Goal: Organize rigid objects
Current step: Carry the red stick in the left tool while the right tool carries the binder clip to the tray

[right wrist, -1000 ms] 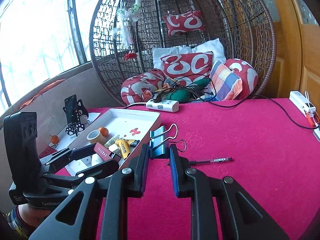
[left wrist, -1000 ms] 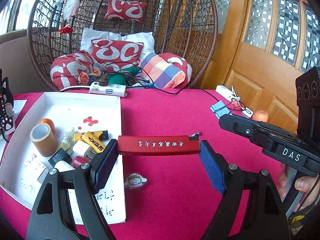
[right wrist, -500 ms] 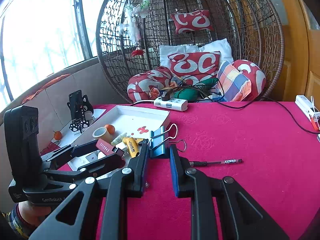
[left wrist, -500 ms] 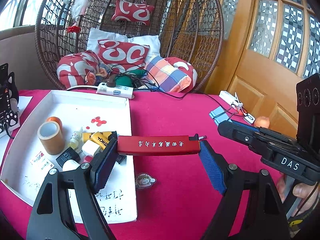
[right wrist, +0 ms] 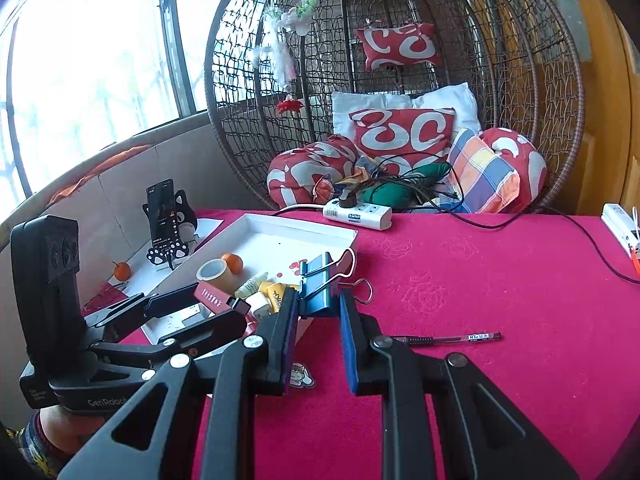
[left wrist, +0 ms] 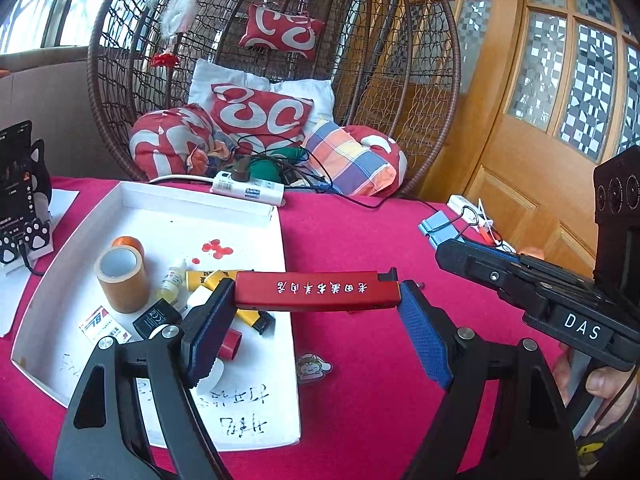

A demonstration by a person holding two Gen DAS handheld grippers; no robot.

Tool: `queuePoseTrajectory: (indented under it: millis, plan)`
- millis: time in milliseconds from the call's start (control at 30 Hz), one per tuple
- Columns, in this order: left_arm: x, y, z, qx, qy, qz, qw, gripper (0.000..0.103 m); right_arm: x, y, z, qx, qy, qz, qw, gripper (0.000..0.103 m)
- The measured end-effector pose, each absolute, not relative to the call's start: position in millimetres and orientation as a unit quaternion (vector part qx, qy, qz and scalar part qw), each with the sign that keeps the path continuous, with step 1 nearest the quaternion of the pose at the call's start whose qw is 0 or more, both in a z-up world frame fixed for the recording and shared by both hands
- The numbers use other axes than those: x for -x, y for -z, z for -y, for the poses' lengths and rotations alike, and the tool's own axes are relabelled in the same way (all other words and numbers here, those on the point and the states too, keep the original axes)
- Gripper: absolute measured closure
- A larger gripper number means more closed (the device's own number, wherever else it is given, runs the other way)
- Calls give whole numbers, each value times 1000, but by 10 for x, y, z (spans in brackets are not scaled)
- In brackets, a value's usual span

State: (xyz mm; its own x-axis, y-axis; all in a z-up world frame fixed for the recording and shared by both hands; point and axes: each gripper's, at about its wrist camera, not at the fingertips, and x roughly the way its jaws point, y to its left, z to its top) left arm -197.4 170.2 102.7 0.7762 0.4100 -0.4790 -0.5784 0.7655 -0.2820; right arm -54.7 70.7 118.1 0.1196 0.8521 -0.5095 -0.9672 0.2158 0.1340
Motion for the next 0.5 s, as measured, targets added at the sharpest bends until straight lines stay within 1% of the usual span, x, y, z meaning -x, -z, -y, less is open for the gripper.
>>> queuePoseTrajectory:
  millis: [267,500]
  plan:
    - [2216,-1200,-2000,209,-308,-175,911,21,633,-1241,-957,121,-629,-242,729,84]
    - [2467,-1319,-2465,214,-358,-166,893,21,712,-1258,-1204,125,-638,-243,720,84]
